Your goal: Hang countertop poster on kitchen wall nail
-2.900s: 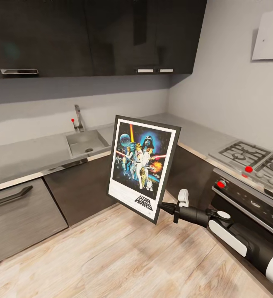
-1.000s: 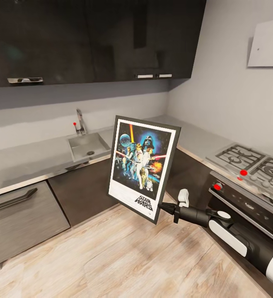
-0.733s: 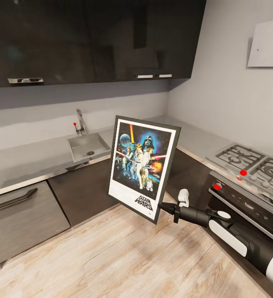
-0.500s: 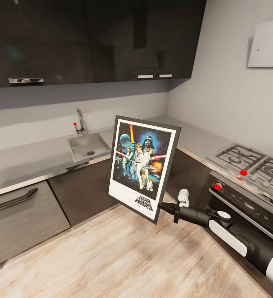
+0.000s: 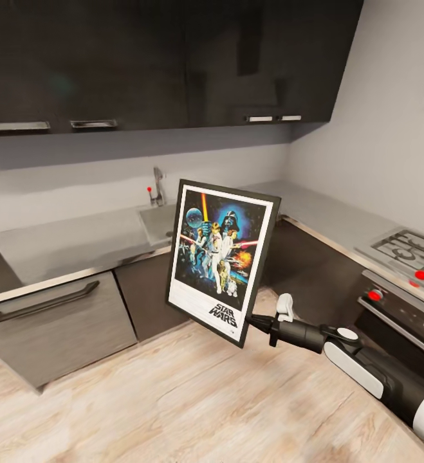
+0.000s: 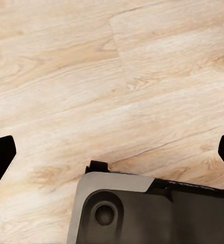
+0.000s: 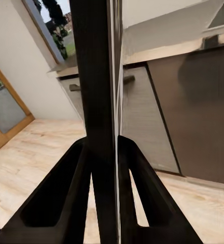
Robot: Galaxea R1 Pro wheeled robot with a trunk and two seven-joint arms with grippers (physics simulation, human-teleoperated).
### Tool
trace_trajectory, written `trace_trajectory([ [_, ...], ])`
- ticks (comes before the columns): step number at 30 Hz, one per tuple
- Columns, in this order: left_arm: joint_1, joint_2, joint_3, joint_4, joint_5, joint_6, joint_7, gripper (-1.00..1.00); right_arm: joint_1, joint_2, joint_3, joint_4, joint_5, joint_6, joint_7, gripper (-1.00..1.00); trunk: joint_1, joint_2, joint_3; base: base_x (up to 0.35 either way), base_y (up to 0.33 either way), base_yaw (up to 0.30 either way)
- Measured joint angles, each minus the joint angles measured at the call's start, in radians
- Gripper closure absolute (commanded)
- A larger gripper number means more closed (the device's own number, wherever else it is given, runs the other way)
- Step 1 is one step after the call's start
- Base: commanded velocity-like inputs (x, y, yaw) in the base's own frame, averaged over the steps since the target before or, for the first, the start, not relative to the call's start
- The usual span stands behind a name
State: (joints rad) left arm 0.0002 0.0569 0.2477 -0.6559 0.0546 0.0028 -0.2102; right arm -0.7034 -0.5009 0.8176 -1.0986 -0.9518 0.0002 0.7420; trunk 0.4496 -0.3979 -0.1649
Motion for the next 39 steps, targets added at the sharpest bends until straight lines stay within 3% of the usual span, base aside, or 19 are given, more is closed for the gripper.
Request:
trace_trajectory([
  [31, 0.000, 0.000, 0.000, 0.000, 0.001, 0.000, 0.000, -1.00, 0.000, 0.002, 0.000, 0.000, 0.000, 0.000, 0.000, 1.00, 0.000, 0.000, 0.000, -0.174, 0.276, 0.288],
  [39, 0.000, 0.000, 0.001, 0.000, 0.001, 0.000, 0.000, -1.00, 0.000, 0.002, 0.000, 0.000, 0.000, 0.000, 0.001, 1.00, 0.000, 0.000, 0.002, -0.178, 0.275, 0.099],
])
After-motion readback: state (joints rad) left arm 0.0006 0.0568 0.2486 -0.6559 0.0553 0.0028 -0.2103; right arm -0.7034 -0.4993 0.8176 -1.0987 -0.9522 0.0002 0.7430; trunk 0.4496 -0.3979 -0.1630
